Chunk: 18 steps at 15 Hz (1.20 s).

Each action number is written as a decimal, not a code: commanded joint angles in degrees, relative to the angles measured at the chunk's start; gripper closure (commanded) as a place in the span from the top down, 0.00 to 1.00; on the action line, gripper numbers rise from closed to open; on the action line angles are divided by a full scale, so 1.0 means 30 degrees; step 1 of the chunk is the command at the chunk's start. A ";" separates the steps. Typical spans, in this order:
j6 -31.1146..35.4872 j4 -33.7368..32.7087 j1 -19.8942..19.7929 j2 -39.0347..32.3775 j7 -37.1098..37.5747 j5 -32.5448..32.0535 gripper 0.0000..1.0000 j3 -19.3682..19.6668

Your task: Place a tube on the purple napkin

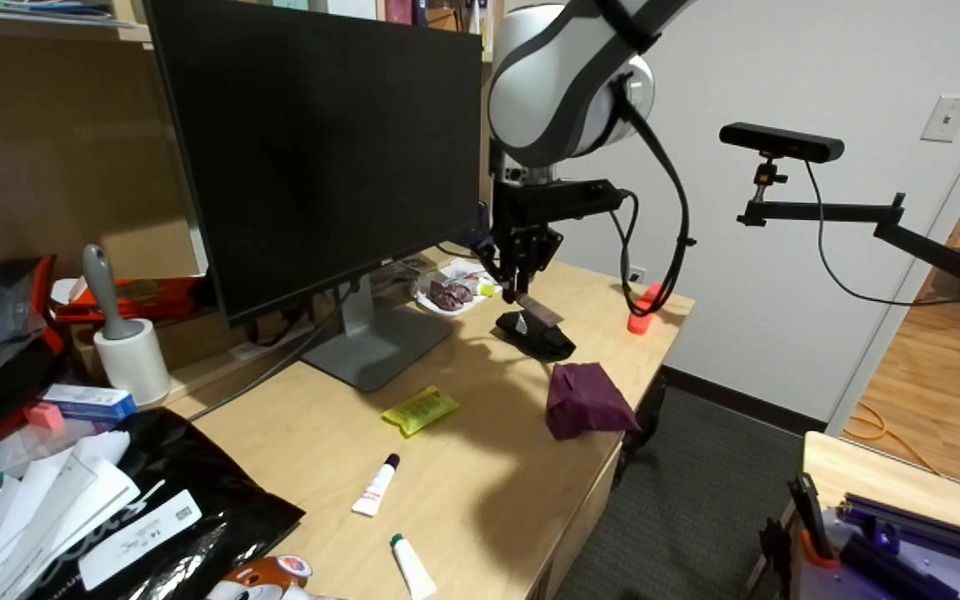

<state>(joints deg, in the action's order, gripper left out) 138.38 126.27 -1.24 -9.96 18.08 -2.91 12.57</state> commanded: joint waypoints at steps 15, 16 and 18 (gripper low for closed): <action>0.0992 0.0403 -0.2522 -0.0871 0.0137 0.0437 0.11 0.0497; 0.1578 0.0547 -0.2663 -0.1011 0.0174 0.0409 0.11 0.0583; 0.2423 0.0908 -0.2826 -0.1464 0.0091 0.0155 0.11 0.0760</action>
<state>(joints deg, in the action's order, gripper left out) 141.87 127.45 -8.84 -12.88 18.82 -2.49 14.66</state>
